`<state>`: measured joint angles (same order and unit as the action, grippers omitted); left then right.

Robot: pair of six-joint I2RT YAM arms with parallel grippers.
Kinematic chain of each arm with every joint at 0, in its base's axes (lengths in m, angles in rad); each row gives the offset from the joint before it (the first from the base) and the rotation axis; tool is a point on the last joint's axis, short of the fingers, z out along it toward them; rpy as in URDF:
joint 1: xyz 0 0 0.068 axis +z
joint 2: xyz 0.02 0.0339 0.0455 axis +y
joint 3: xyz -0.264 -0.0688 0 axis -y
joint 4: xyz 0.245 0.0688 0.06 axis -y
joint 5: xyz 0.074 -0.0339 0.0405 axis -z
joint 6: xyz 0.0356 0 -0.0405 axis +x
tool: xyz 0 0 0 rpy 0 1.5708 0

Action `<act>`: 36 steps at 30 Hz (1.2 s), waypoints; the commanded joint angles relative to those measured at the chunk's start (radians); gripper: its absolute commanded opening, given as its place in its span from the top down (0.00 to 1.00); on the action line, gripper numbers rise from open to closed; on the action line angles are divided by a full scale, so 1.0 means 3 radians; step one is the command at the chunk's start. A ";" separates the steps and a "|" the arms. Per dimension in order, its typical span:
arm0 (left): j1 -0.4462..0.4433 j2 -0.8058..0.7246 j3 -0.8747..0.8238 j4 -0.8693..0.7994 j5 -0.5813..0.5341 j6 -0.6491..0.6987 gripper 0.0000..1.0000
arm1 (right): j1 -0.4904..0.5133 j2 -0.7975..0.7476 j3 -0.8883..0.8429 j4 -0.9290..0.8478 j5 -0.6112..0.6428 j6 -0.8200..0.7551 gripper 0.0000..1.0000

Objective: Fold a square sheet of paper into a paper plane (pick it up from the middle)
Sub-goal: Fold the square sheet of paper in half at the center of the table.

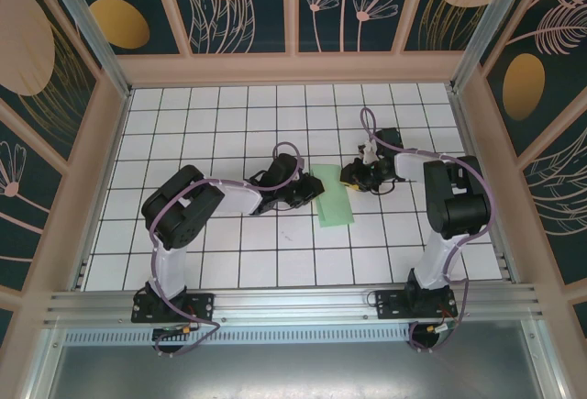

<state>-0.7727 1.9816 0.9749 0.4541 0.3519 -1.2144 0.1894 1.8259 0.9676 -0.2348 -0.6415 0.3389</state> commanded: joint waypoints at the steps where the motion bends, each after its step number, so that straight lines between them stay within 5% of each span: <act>1: -0.0022 0.0071 0.0076 0.0096 0.0051 -0.0002 0.86 | -0.0014 -0.0103 -0.0003 -0.0004 -0.0086 -0.0046 0.69; 6: -0.0019 0.0096 0.0049 -0.0016 -0.0027 0.0083 0.99 | -0.0025 -0.0210 0.0009 -0.0056 -0.0047 -0.0051 0.69; 24: -0.0007 0.0248 0.0169 -0.0566 -0.0141 0.0529 0.97 | 0.0007 -0.0510 -0.0560 0.0182 -0.0570 0.0021 0.78; 36: -0.0010 0.0305 0.0320 -0.0776 -0.0207 0.0634 0.96 | 0.0014 -0.0196 -0.0695 0.0148 -0.0096 -0.0040 0.77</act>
<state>-0.7746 2.0323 1.0592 0.2871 0.3313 -1.0542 0.1890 1.7329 0.7719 -0.1867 -0.7391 0.3458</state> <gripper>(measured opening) 0.069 0.227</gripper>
